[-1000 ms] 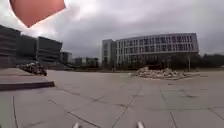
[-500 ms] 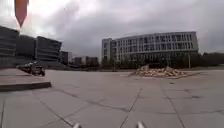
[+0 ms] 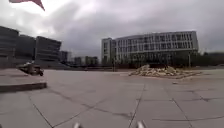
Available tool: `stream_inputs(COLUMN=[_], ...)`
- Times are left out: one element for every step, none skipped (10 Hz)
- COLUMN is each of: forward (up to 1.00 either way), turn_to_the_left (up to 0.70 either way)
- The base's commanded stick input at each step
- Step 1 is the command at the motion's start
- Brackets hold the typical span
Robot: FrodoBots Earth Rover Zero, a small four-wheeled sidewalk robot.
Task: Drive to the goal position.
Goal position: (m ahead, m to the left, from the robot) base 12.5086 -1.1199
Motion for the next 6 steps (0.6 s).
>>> stream_inputs(forward=[0.45, 0.45, 0.45, 0.45, 0.45, 0.45], turn_to_the_left=[0.0, 0.0, 0.0, 0.0, 0.0, 0.0])
